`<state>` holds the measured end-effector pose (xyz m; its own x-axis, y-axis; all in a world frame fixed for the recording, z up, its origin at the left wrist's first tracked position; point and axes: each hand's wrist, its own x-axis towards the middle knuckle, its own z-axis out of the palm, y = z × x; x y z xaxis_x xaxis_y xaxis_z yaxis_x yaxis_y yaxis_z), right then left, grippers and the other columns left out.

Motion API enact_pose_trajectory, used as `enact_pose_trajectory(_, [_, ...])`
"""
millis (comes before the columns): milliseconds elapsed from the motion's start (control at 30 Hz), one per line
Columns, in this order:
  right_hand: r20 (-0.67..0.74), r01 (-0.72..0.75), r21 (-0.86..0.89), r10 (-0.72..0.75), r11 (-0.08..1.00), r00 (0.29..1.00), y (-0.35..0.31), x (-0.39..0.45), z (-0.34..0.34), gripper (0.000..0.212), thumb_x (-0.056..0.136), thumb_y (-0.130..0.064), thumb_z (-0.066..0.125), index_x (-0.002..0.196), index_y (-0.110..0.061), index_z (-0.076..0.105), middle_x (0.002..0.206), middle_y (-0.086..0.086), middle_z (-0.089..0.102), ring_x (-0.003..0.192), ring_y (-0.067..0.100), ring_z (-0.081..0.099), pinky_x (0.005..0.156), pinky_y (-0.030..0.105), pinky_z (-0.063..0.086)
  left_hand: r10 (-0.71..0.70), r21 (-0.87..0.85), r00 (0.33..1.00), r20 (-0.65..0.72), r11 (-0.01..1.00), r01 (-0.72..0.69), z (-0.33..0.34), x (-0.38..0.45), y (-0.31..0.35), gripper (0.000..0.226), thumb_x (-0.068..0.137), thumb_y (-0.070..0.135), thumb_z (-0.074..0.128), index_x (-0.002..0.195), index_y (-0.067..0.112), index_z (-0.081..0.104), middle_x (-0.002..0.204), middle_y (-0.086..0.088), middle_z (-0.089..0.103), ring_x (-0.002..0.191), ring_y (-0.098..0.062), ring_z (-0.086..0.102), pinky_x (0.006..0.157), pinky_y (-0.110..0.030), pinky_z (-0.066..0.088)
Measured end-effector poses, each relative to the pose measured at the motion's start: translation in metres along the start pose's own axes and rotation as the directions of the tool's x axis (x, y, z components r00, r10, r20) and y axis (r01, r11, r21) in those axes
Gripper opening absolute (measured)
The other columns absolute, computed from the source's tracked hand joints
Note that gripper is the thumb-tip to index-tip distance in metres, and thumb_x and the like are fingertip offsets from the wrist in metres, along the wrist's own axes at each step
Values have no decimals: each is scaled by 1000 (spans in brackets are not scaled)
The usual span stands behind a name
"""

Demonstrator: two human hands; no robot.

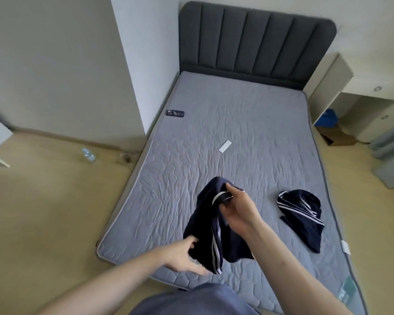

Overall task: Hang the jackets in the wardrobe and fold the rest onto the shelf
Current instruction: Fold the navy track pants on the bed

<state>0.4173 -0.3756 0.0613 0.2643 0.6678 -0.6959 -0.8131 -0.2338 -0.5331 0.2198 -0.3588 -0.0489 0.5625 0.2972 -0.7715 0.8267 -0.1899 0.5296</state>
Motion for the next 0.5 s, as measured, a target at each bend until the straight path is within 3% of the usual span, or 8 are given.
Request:
enact_pose_trajectory(100, [4, 16, -7, -16, 1000, 1000, 10, -6, 7, 9, 103, -8, 60, 110, -3, 61, 75, 8, 69, 64, 15, 69, 55, 23, 58, -47, -300, 984, -174, 954, -8, 23, 21, 27, 137, 44, 94, 73, 157, 30, 28, 154, 9, 45, 135, -13, 49, 101, -24, 38])
enact_pose_trajectory(200, [60, 58, 34, -60, 998, 996, 5, -20, 12, 21, 104, -11, 60, 120, 2, 63, 92, 12, 72, 81, 18, 73, 73, 24, 62, -118, -415, 922, -370, 908, -51, 25, 36, 44, 109, 53, 92, 69, 140, 31, 45, 139, 12, 59, 128, -15, 58, 101, -30, 47])
enact_pose_trajectory(333, [111, 145, 105, -156, 984, 981, -14, -39, 11, 32, 104, -14, 59, 132, 1, 60, 110, 15, 67, 94, 22, 72, 87, 27, 61, -81, -331, 873, -481, 939, -95, 10, 47, 48, 84, 71, 78, 64, 134, 22, 53, 132, 4, 64, 120, -23, 63, 86, -28, 44])
enact_pose_trajectory(433, [129, 181, 134, -198, 974, 972, -28, -48, 1, 34, 104, -14, 60, 131, 6, 61, 117, 17, 67, 109, 26, 68, 104, 35, 55, -90, -260, 828, -553, 963, -69, -8, 54, 44, 44, 96, 52, 56, 124, 18, 61, 122, -4, 69, 113, -29, 66, 87, -34, 51])
enact_pose_trajectory(500, [101, 226, 127, -239, 966, 966, -35, -49, -10, 32, 103, -16, 61, 126, 7, 63, 115, 18, 71, 112, 27, 71, 101, 35, 57, -115, -245, 808, -578, 969, -37, -25, 52, 39, 33, 103, 40, 49, 120, 15, 63, 117, -9, 70, 112, -34, 65, 87, -35, 50])
